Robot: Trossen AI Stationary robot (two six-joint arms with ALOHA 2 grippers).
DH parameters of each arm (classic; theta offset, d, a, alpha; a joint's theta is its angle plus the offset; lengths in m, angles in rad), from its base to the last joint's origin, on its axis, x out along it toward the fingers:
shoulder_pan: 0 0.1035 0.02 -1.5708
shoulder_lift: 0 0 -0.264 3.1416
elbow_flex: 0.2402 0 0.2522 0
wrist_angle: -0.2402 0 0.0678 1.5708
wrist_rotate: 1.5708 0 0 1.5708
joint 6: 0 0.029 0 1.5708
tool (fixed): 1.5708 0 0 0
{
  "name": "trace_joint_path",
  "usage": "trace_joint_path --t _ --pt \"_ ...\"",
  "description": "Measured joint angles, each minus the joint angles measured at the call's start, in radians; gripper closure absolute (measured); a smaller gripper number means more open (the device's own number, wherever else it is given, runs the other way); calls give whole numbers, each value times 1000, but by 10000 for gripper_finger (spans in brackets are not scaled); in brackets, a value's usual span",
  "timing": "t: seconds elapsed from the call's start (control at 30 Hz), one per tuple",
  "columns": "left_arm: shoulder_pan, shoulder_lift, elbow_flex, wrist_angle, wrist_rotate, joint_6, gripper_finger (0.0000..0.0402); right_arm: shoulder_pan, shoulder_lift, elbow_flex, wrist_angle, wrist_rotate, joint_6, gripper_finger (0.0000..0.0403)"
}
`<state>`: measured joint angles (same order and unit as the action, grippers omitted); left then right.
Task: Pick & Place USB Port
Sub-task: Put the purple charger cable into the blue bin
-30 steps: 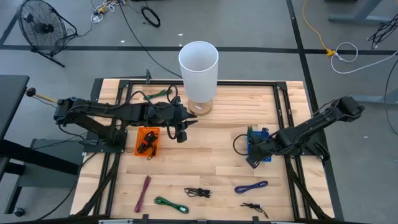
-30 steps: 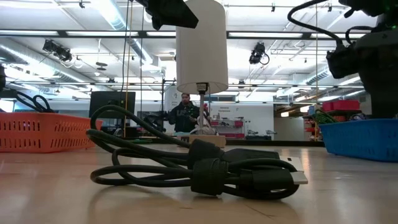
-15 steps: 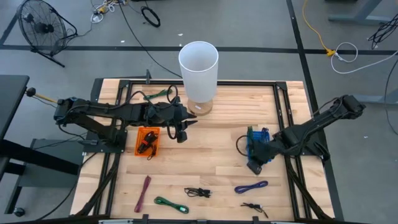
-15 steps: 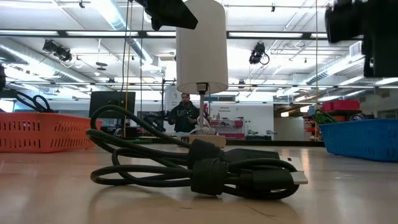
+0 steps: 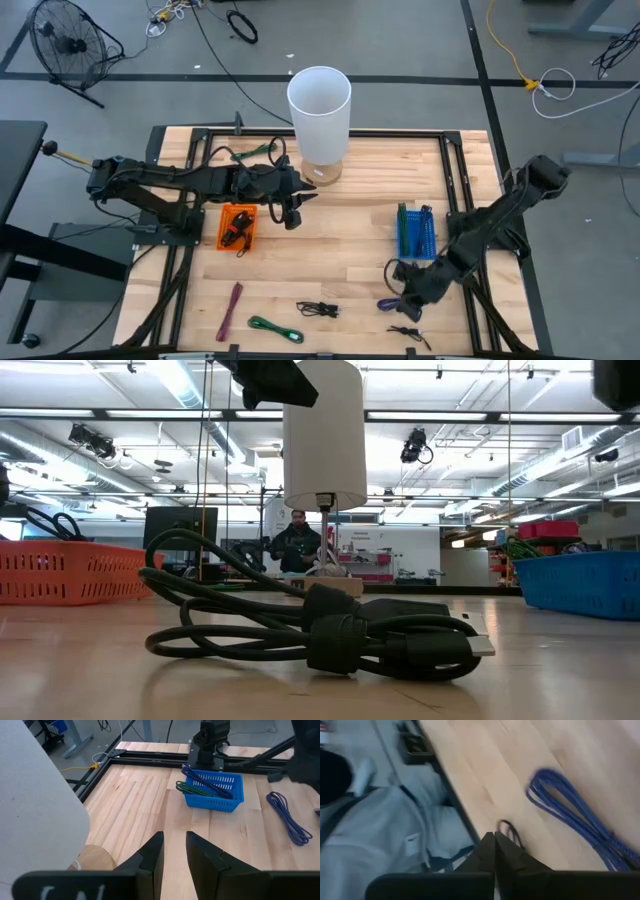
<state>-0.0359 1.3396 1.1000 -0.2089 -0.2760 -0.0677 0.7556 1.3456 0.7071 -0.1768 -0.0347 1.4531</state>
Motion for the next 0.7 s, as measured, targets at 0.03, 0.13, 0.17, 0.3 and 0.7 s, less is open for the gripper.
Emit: trace_joint_path --t 0.03,0.13,0.17,0.3,0.7 --pt "0 0 0 0 0 0 314 10 18 0 -9 5 14 401" --pt "0 0 0 1 0 0 314 25 71 0 -21 25 31 401" --pt "0 0 0 3 0 0 314 25 83 0 -23 29 19 401" --pt "0 0 0 6 0 1 314 21 123 41 -72 89 -79 401" --pt "0 0 0 10 0 1 314 9 140 133 -34 90 -180 385"
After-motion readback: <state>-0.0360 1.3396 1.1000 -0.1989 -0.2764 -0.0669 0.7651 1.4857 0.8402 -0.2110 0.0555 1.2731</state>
